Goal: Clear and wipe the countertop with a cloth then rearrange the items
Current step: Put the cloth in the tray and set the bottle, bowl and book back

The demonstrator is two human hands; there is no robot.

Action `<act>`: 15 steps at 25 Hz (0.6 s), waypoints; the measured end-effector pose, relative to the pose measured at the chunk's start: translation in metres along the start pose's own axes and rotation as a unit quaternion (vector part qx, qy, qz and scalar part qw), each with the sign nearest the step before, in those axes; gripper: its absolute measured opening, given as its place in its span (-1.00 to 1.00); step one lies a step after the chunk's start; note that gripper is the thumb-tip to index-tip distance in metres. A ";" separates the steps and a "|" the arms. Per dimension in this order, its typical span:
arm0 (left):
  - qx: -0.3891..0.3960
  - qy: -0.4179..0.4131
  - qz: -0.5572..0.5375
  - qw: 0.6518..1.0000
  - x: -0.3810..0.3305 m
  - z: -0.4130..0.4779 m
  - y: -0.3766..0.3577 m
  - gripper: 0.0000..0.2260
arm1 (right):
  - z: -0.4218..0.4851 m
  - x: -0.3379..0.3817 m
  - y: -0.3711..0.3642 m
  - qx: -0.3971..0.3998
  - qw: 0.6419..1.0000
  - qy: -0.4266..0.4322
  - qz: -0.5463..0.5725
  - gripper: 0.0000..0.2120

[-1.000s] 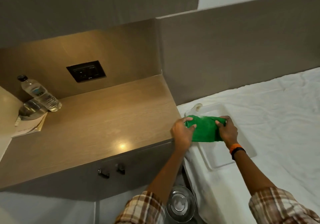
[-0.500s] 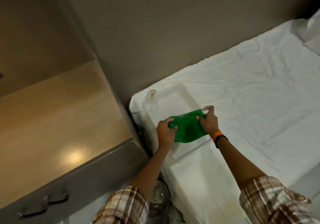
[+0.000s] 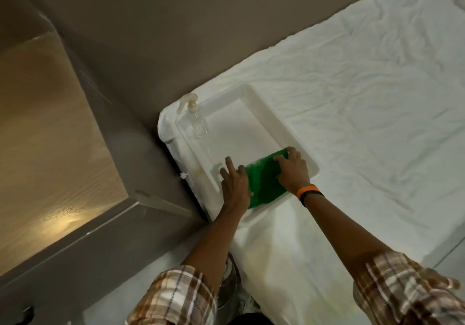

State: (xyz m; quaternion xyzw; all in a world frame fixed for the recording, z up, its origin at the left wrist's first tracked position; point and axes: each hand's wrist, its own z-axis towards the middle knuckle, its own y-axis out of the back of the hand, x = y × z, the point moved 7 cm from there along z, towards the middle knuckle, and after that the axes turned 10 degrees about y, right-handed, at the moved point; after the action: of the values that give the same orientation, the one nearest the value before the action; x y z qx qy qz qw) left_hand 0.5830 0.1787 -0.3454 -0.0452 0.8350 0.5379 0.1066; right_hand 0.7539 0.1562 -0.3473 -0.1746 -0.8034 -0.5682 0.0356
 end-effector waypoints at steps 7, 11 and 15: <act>-0.144 -0.098 0.058 0.983 0.020 -0.070 0.140 -0.17 | -0.060 0.113 0.116 -0.135 0.982 0.102 -0.081 -0.32; -0.272 -0.100 0.022 0.957 0.056 -0.121 0.278 -0.26 | -0.099 0.216 0.208 -0.224 0.957 0.169 -0.077 -0.25; -0.364 -0.063 0.012 0.929 0.134 -0.160 0.368 -0.29 | -0.122 0.332 0.248 -0.278 0.918 0.271 -0.081 -0.25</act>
State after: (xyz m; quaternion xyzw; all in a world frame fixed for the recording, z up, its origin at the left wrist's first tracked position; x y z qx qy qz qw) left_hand 0.3621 0.1924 0.0155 -0.0368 0.5738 0.8079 0.1291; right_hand 0.5052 0.1956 0.0040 0.0482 -0.5839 -0.7953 0.1557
